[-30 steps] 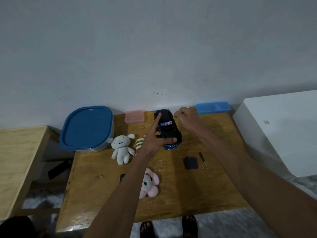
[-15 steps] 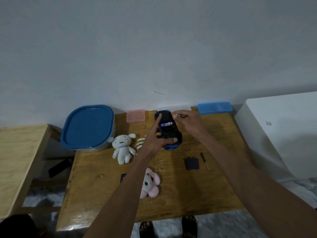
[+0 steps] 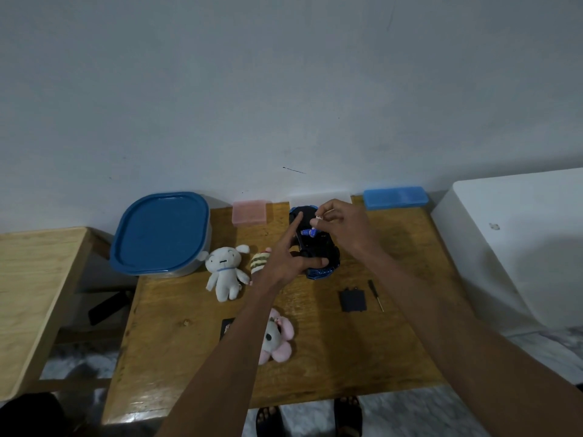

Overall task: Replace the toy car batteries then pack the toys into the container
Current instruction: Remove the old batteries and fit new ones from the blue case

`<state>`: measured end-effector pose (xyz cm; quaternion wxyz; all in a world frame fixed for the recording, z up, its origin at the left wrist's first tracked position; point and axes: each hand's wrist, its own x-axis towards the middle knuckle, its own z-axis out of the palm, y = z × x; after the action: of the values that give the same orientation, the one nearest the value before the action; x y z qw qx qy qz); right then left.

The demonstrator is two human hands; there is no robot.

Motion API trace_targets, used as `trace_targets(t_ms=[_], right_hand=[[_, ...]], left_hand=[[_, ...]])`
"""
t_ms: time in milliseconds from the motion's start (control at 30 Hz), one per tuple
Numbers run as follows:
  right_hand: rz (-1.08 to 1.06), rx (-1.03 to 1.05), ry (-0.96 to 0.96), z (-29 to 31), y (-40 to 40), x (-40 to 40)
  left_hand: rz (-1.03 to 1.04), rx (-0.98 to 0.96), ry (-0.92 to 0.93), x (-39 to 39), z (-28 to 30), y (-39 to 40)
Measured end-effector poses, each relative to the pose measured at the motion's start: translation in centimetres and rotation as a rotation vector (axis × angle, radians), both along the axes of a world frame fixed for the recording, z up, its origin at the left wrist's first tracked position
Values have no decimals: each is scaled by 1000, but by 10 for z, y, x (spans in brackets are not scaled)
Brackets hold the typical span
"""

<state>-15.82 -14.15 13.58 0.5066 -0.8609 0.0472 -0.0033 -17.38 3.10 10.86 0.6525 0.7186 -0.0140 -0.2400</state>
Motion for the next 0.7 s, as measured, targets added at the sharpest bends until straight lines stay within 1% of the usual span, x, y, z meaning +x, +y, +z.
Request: trace_targets(t_ms=[167, 233, 300, 367, 500, 700], right_hand=[[157, -342, -158, -1, 2, 0], [191, -497, -243, 0, 4, 0], [206, -601, -293, -2, 5, -1], [246, -654, -324, -3, 5, -2], [393, -723, -382, -5, 2, -1], [409, -729, -374, -3, 1, 2]], left_hand=[[-34, -15, 14, 2, 0, 0], [-50, -8, -3, 2, -1, 0], [-53, -9, -6, 2, -1, 0], [-49, -23, -4, 1, -2, 0], [-38, -75, 8, 1, -3, 1], [-66, -64, -16, 4, -4, 2]])
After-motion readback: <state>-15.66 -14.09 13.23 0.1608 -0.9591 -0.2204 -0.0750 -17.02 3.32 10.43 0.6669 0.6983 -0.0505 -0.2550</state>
